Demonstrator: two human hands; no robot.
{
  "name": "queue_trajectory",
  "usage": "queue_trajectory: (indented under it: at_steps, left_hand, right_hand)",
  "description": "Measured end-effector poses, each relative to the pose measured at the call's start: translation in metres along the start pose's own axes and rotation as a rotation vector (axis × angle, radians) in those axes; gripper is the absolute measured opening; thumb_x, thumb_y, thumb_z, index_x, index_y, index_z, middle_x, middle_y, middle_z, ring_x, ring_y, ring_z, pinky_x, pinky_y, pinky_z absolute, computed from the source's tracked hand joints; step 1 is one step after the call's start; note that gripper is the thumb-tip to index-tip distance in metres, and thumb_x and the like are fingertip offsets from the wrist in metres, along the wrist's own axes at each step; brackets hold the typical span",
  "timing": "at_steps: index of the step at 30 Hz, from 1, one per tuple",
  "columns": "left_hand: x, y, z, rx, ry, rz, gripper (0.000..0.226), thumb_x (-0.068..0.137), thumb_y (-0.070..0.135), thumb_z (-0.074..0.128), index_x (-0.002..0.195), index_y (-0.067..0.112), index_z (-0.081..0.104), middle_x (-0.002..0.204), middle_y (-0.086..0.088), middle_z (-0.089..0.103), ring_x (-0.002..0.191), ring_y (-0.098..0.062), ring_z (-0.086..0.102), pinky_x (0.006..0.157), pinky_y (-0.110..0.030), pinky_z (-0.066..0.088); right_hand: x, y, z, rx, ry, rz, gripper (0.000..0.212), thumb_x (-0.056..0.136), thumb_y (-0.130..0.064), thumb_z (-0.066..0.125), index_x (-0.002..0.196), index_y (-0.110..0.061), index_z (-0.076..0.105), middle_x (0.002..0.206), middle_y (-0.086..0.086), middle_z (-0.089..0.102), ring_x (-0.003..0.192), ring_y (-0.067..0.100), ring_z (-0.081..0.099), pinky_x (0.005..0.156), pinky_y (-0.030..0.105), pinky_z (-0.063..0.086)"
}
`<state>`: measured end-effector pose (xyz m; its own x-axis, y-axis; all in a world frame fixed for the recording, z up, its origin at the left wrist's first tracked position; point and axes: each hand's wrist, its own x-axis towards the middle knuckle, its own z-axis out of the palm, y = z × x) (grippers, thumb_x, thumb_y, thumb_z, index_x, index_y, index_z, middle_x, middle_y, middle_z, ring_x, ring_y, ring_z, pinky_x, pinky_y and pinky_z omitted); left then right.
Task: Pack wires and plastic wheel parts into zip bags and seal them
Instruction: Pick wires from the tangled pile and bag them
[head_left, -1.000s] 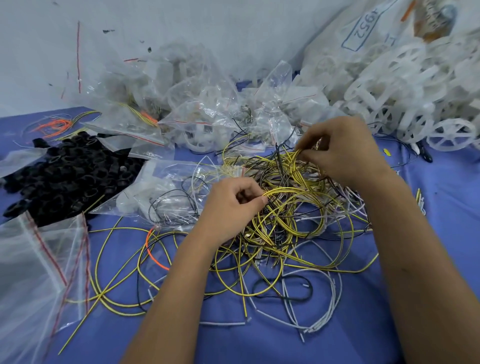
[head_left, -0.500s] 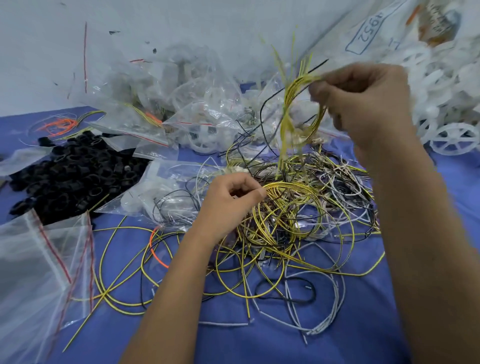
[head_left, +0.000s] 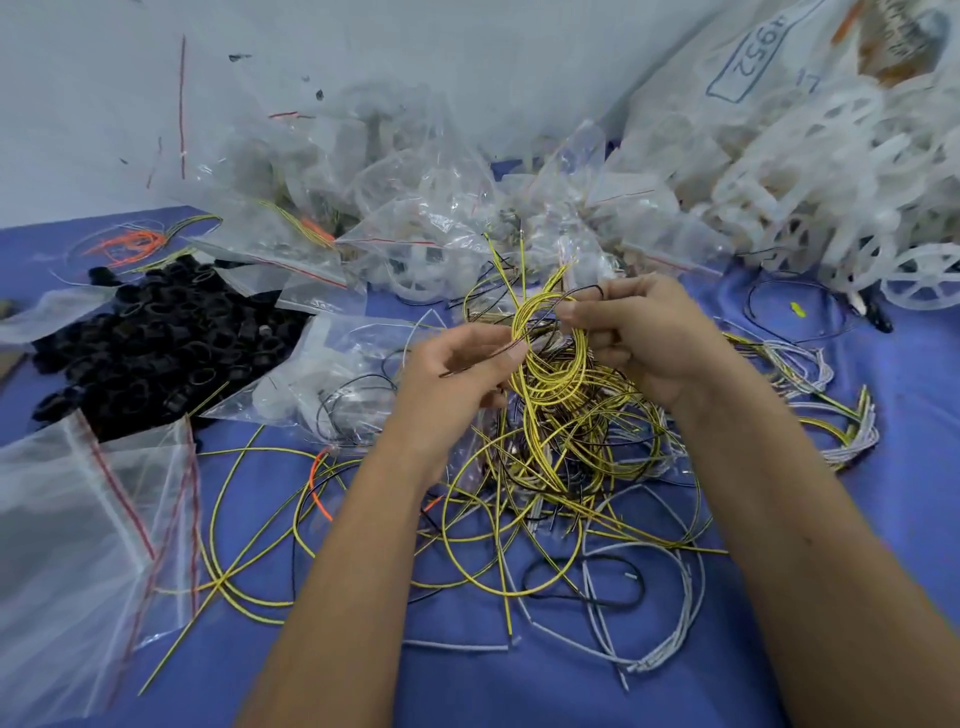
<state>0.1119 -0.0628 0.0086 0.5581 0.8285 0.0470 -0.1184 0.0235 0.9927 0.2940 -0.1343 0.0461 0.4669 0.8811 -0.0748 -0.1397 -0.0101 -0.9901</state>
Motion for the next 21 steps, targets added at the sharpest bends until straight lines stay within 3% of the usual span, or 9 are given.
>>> queue_trajectory:
  at_steps: [4, 7, 10, 12, 15, 18, 20, 21]
  left_hand:
    - [-0.001, -0.001, 0.003, -0.004, 0.007, 0.019, 0.015, 0.084, 0.022, 0.082, 0.088, 0.037, 0.08, 0.089, 0.005, 0.078, 0.062, -0.012, 0.059, 0.055, -0.021, 0.05]
    - [-0.002, -0.001, 0.007, 0.008, 0.033, 0.016, 0.013, 0.087, 0.017, 0.08, 0.099, 0.014, 0.076, 0.091, -0.005, 0.079, 0.065, -0.019, 0.059, 0.05, -0.022, 0.046]
    - [0.0, 0.0, 0.01, -0.039, 0.123, 0.023, 0.009, 0.085, 0.005, 0.079, 0.086, 0.011, 0.073, 0.084, -0.007, 0.078, 0.07, -0.016, 0.067, 0.048, -0.021, 0.048]
    - [0.002, 0.002, 0.007, -0.082, 0.189, 0.019, 0.019, 0.084, -0.001, 0.078, 0.078, 0.016, 0.075, 0.08, -0.004, 0.077, 0.073, -0.018, 0.069, 0.047, -0.02, 0.049]
    - [0.004, 0.004, -0.004, -0.145, 0.291, 0.037, 0.015, 0.087, 0.001, 0.076, 0.078, 0.013, 0.077, 0.075, -0.003, 0.077, 0.058, -0.011, 0.064, 0.048, -0.018, 0.048]
    - [0.006, 0.008, -0.015, -0.342, 0.357, 0.05, 0.01, 0.089, 0.005, 0.074, 0.081, 0.008, 0.076, 0.073, -0.003, 0.075, 0.052, -0.008, 0.059, 0.048, -0.017, 0.047]
    - [0.008, 0.011, -0.02, -0.514, 0.367, 0.037, 0.015, 0.09, 0.002, 0.072, 0.078, 0.009, 0.078, 0.076, -0.004, 0.074, 0.056, -0.007, 0.06, 0.047, -0.016, 0.046]
    - [0.009, 0.012, -0.021, -0.558, 0.364, 0.031, 0.015, 0.09, 0.002, 0.071, 0.078, 0.009, 0.077, 0.078, -0.005, 0.074, 0.059, -0.007, 0.06, 0.046, -0.015, 0.045]
  right_hand:
    - [0.001, 0.003, -0.001, 0.028, -0.047, 0.004, 0.02, 0.081, 0.0, 0.077, 0.097, 0.003, 0.065, 0.07, 0.011, 0.067, 0.043, 0.005, 0.04, 0.036, 0.014, 0.029]
    - [0.001, 0.007, -0.002, 0.017, -0.091, -0.005, 0.015, 0.076, -0.005, 0.082, 0.082, -0.005, 0.068, 0.07, 0.011, 0.064, 0.045, 0.007, 0.039, 0.038, 0.016, 0.031]
    - [0.001, 0.007, -0.002, -0.023, -0.084, -0.041, 0.011, 0.074, -0.011, 0.085, 0.074, -0.01, 0.075, 0.064, 0.007, 0.061, 0.048, 0.009, 0.043, 0.041, 0.017, 0.035]
    - [0.002, 0.005, -0.003, 0.036, -0.05, -0.061, 0.014, 0.081, -0.014, 0.081, 0.068, -0.011, 0.076, 0.063, 0.007, 0.063, 0.049, 0.008, 0.046, 0.042, 0.016, 0.037]
    - [0.002, 0.002, -0.009, 0.172, 0.131, -0.089, 0.019, 0.091, -0.016, 0.074, 0.073, -0.008, 0.074, 0.064, 0.005, 0.067, 0.05, 0.007, 0.049, 0.042, 0.015, 0.039]
    - [0.004, 0.006, -0.019, -0.166, 0.478, -0.222, 0.019, 0.087, -0.023, 0.078, 0.083, -0.005, 0.075, 0.065, 0.004, 0.068, 0.052, 0.012, 0.055, 0.05, 0.025, 0.047]
    - [0.004, 0.008, -0.023, -0.478, 0.596, -0.329, 0.016, 0.084, -0.018, 0.077, 0.097, -0.01, 0.078, 0.079, 0.007, 0.073, 0.068, 0.019, 0.063, 0.067, 0.034, 0.055]
    - [0.003, 0.007, -0.023, -0.651, 0.594, -0.366, 0.027, 0.083, -0.01, 0.072, 0.11, -0.01, 0.076, 0.093, 0.011, 0.074, 0.081, 0.023, 0.067, 0.079, 0.037, 0.057]
